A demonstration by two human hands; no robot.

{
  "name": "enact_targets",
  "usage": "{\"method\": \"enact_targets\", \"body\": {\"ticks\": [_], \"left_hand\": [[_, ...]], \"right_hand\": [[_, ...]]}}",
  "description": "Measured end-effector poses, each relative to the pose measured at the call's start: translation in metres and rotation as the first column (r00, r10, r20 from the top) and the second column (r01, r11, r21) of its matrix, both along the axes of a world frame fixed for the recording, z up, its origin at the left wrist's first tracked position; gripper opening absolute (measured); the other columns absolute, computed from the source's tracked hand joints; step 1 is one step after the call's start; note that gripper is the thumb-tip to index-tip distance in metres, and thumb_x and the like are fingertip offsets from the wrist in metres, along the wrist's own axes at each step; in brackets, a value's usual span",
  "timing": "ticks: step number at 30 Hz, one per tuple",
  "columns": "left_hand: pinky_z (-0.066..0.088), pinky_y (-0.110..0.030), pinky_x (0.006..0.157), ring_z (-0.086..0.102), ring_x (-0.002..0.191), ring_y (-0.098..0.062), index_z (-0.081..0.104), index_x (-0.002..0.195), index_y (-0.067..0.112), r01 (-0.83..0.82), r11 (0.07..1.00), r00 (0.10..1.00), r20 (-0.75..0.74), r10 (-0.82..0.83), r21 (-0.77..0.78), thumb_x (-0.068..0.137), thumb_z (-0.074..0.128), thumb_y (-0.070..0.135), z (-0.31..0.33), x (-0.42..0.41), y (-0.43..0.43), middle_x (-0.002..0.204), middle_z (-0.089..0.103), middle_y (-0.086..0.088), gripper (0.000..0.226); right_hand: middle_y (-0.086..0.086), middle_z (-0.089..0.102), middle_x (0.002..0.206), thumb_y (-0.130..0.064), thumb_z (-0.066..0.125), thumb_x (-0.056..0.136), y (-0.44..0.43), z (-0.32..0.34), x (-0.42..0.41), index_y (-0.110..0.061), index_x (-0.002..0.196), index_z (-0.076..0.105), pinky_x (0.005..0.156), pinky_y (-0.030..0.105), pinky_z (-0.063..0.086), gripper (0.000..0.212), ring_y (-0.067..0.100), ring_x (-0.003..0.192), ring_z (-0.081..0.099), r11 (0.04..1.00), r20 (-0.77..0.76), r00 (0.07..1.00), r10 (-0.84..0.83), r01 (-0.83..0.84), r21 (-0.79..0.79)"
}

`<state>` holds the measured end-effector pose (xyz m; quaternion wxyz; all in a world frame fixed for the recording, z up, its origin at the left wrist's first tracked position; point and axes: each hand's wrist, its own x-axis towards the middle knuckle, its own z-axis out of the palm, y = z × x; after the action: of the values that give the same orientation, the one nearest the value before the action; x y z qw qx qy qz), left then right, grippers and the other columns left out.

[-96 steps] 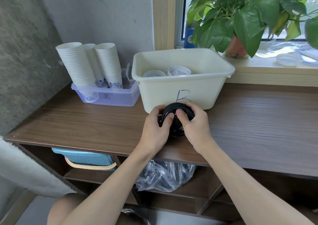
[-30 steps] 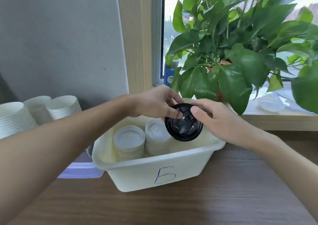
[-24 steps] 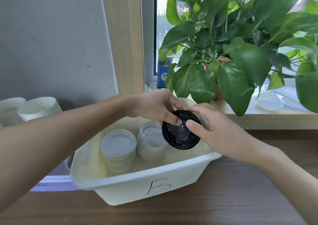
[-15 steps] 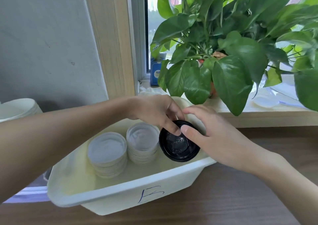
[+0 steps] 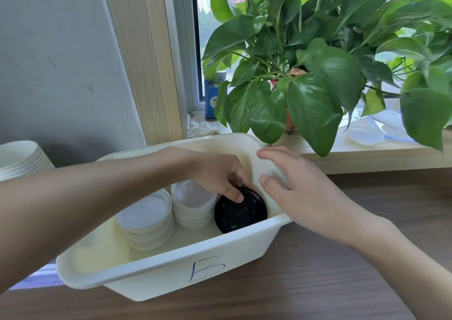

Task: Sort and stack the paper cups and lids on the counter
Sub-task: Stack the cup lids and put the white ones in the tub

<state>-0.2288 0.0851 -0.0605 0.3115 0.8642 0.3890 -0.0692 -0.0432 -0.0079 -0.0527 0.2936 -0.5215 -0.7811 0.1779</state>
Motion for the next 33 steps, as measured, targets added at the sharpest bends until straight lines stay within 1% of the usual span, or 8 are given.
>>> {"method": "enact_targets", "body": {"ticks": [4, 9, 13, 21, 24, 27, 30, 33], "left_hand": [[0.052, -0.032, 0.094, 0.068, 0.097, -0.012, 0.072, 0.116, 0.016, 0.043, 0.995, 0.997, -0.068, -0.037, 0.085, 0.097, 0.066, 0.021, -0.005, 0.003, 0.000, 0.104, 0.075, 0.006, 0.020], [0.037, -0.008, 0.064, 0.054, 0.063, 0.014, 0.070, 0.098, 0.028, 0.065, 0.986, 0.996, -0.068, -0.055, 0.153, 0.093, 0.070, 0.020, -0.007, 0.006, 0.004, 0.072, 0.060, 0.023, 0.009], [0.036, -0.006, 0.058, 0.053, 0.057, 0.014, 0.056, 0.077, 0.040, 0.071, 0.986, 0.996, -0.062, -0.062, 0.149, 0.088, 0.076, 0.020, -0.009, 0.006, 0.006, 0.057, 0.057, 0.033, 0.030], [0.037, -0.001, 0.062, 0.055, 0.066, 0.018, 0.070, 0.101, 0.025, 0.032, 0.984, 0.999, -0.001, -0.033, 0.173, 0.086, 0.078, 0.023, -0.005, 0.003, 0.000, 0.065, 0.057, 0.042, 0.017], [0.038, -0.002, 0.070, 0.057, 0.080, 0.016, 0.072, 0.110, 0.029, 0.006, 0.973, 1.000, 0.004, -0.007, 0.233, 0.086, 0.078, 0.030, 0.002, 0.000, -0.008, 0.083, 0.066, 0.033, 0.025], [0.043, -0.015, 0.090, 0.059, 0.101, 0.004, 0.070, 0.119, 0.033, -0.040, 0.953, 0.999, 0.003, 0.041, 0.299, 0.086, 0.077, 0.038, 0.013, -0.009, -0.019, 0.110, 0.067, 0.022, 0.035], [0.037, -0.004, 0.082, 0.055, 0.093, 0.017, 0.071, 0.117, 0.033, -0.121, 0.924, 0.992, 0.064, 0.104, 0.363, 0.086, 0.077, 0.040, 0.025, -0.022, -0.039, 0.105, 0.064, 0.028, 0.033], [0.038, 0.003, 0.079, 0.055, 0.092, 0.024, 0.073, 0.112, 0.029, -0.225, 0.904, 0.970, 0.167, 0.175, 0.363, 0.088, 0.075, 0.038, 0.039, -0.037, -0.068, 0.105, 0.071, 0.023, 0.025]], "right_hand": [[-0.017, 0.041, 0.141, -0.025, 0.051, 0.097, 0.000, -0.001, 0.000, -0.022, 0.141, 0.044, 0.087, -0.012, 0.009, 0.044, -0.019, 0.115, 0.024, 1.000, 0.016, 1.000, 0.003, -0.003, 0.011], [-0.016, 0.040, 0.141, -0.025, 0.051, 0.097, 0.001, -0.002, 0.000, -0.021, 0.140, 0.044, 0.087, -0.011, 0.013, 0.044, -0.021, 0.112, 0.022, 1.000, 0.019, 1.000, 0.010, -0.010, 0.011], [-0.015, 0.039, 0.143, -0.025, 0.050, 0.098, 0.001, -0.001, 0.000, -0.020, 0.141, 0.043, 0.087, -0.012, 0.012, 0.044, -0.014, 0.122, 0.024, 1.000, 0.019, 1.000, 0.012, -0.012, 0.005], [-0.012, 0.040, 0.144, -0.024, 0.050, 0.097, 0.001, -0.001, 0.000, -0.018, 0.141, 0.044, 0.088, -0.010, 0.010, 0.044, -0.005, 0.130, 0.027, 1.000, 0.025, 1.000, 0.007, -0.007, 0.007], [-0.010, 0.040, 0.146, -0.024, 0.051, 0.097, 0.000, 0.000, -0.001, -0.017, 0.141, 0.044, 0.093, 0.000, 0.015, 0.045, -0.001, 0.133, 0.029, 1.000, 0.022, 1.000, 0.011, -0.011, -0.001], [-0.009, 0.040, 0.147, -0.025, 0.051, 0.097, -0.003, 0.002, -0.002, -0.017, 0.142, 0.043, 0.098, 0.008, 0.018, 0.045, 0.003, 0.135, 0.031, 1.000, 0.034, 0.999, -0.001, 0.001, -0.003], [-0.006, 0.042, 0.144, -0.025, 0.051, 0.097, -0.008, 0.006, -0.003, -0.017, 0.140, 0.043, 0.100, 0.015, 0.024, 0.045, 0.008, 0.134, 0.035, 1.000, 0.048, 0.999, 0.001, 0.000, -0.018], [-0.005, 0.047, 0.141, -0.028, 0.051, 0.096, -0.019, 0.012, -0.007, -0.019, 0.138, 0.047, 0.110, 0.033, 0.031, 0.042, 0.013, 0.132, 0.040, 1.000, 0.083, 0.997, 0.011, -0.011, -0.008]]}}
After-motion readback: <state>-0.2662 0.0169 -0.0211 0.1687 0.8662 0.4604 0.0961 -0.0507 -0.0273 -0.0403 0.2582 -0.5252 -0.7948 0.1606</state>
